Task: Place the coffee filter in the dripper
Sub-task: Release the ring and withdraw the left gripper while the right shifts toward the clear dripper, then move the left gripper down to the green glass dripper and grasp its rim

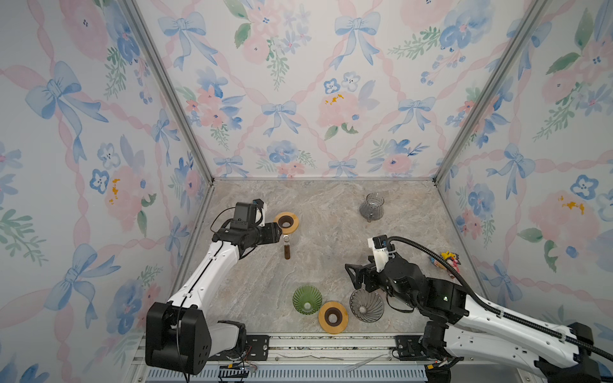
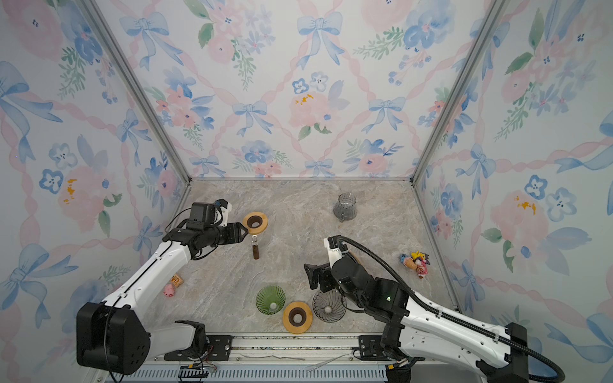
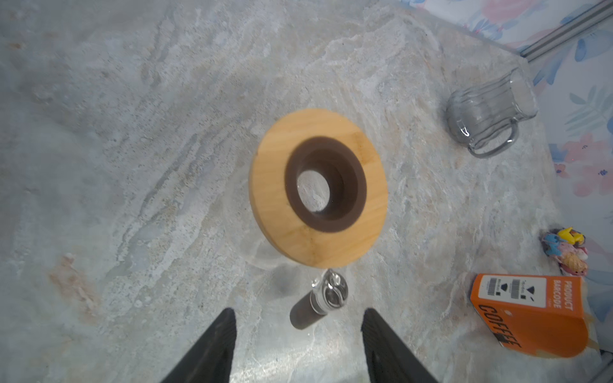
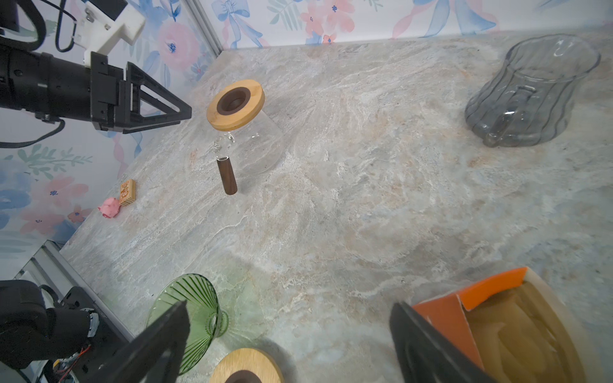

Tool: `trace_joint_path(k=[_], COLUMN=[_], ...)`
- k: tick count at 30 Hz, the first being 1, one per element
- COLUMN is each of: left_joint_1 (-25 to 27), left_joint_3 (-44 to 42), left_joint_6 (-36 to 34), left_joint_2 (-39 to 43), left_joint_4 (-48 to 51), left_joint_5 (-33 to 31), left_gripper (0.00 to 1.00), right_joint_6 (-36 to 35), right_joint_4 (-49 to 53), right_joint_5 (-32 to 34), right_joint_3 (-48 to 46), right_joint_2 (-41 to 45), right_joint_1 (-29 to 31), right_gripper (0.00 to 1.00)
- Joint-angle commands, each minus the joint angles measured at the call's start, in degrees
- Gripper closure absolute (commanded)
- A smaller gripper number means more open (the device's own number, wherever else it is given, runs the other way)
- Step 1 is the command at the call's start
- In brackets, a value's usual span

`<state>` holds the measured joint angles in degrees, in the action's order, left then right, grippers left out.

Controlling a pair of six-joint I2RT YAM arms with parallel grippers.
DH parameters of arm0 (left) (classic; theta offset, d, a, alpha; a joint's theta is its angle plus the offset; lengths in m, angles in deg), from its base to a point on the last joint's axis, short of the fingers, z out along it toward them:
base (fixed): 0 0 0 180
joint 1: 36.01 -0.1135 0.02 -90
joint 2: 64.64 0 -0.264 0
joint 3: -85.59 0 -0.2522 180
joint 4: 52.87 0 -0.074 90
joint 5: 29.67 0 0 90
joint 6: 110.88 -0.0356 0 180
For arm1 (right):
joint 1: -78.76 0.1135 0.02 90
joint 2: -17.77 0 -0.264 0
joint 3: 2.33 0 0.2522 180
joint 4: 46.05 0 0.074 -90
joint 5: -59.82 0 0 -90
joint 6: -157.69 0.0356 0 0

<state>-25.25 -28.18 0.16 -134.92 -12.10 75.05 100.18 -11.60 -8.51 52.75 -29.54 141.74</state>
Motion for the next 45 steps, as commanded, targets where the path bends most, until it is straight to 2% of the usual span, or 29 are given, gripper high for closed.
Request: trace_joint_path(k=[1,7,11,17,30,37,42,45], left_joint_1=[3.5,10.2,15.5,22.0,26.3,28.3,28.9,28.9], left_joint_3=[-4.6,-11.9,-14.4,-14.5,-21.4,-21.8,-21.6,-21.7], left_joint_6=[4.6,9.7,12.4,15.9,23.4,24.5,24.7,25.0], left_joint_2=[4.3,11.1,13.4,12.8,19.1,17.8,17.0,16.5], left_joint_4=[1.2,3.0,5.1,8.3,9.4,9.4,9.3,9.3], left_joint_5=[1.8,2.6,1.4,1.5,3.8,2.9,2.5,2.4], left_gripper=[0.36,0.35,0.34,0.34,0.42,0.49,0.59,0.62], right_joint_6=[-0.9,-1.3,-0.5,1.0,2.2,2.7,2.8,2.8], right_joint_4=[2.4,3.5,4.8,5.0,5.0,4.5,4.3,4.0], right_joint_5=[-1.6,-7.0,-6.2,-3.8,-1.2,-1.0,-0.4,-0.3], right_joint_3=[-1.7,-2.5,-2.6,-3.1,-3.8,-4.0,-4.2,-4.4], right_joint_2=[1.7,3.2,2.9,2.2,2.9,2.0,2.3,2.5], right_joint_1=[1.0,2.7,4.5,6.4,7.7,7.8,8.0,8.2], right_gripper=[0.03,0.03,0.03,0.03,0.03,0.03,0.03,0.03])
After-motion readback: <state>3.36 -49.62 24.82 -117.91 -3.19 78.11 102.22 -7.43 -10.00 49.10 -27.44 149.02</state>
